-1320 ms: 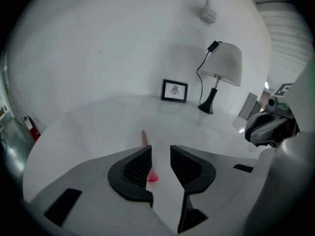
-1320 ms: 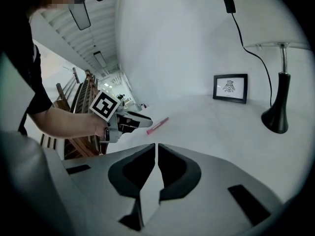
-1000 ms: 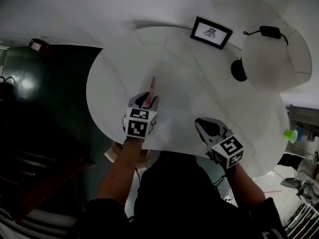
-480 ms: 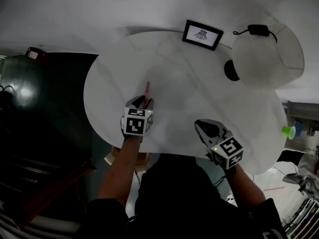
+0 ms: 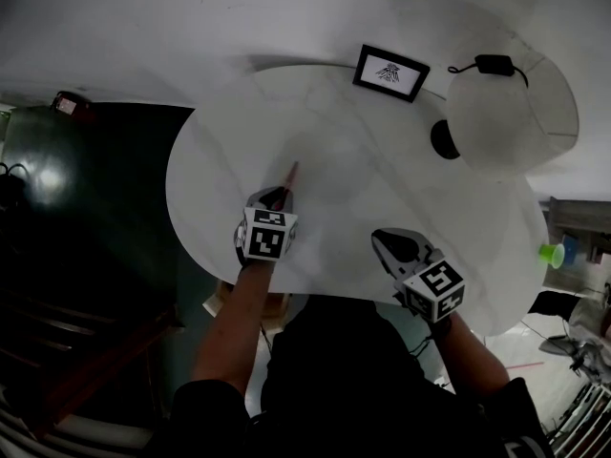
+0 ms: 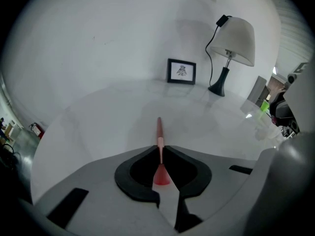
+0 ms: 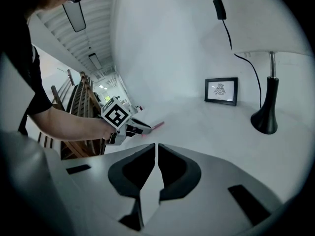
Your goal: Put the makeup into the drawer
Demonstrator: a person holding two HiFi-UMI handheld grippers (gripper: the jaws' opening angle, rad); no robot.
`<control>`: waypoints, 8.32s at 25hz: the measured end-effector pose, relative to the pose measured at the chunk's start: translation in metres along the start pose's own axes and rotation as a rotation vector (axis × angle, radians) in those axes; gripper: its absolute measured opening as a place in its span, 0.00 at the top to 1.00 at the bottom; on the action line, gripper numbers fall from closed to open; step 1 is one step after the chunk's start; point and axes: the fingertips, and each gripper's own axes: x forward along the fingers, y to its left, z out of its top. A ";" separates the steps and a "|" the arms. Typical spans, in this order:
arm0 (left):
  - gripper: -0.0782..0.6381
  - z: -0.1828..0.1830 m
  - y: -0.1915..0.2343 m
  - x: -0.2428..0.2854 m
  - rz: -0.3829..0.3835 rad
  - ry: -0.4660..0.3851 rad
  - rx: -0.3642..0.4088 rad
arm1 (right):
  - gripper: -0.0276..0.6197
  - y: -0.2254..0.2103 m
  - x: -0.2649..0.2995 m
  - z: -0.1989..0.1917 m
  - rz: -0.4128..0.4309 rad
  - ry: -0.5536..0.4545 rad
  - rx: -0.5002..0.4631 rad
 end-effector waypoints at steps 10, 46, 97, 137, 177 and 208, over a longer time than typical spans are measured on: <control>0.82 0.009 0.000 -0.036 -0.010 -0.078 -0.028 | 0.92 0.012 -0.001 0.015 -0.013 0.013 -0.028; 0.82 -0.033 -0.078 -0.242 0.152 -0.292 -0.082 | 0.92 0.104 -0.072 -0.013 0.158 -0.044 -0.171; 0.82 -0.207 -0.057 -0.259 -0.117 -0.192 0.066 | 0.92 0.200 -0.007 -0.077 -0.013 -0.084 0.059; 0.82 -0.299 -0.060 -0.138 -0.251 0.082 0.166 | 0.92 0.165 0.033 -0.103 -0.056 -0.046 0.077; 0.78 -0.282 -0.056 -0.167 -0.155 -0.008 0.055 | 0.92 0.183 -0.003 -0.080 -0.066 -0.100 0.065; 0.87 -0.109 -0.041 -0.354 -0.092 -0.481 -0.046 | 0.93 0.258 -0.048 0.026 0.093 -0.242 -0.095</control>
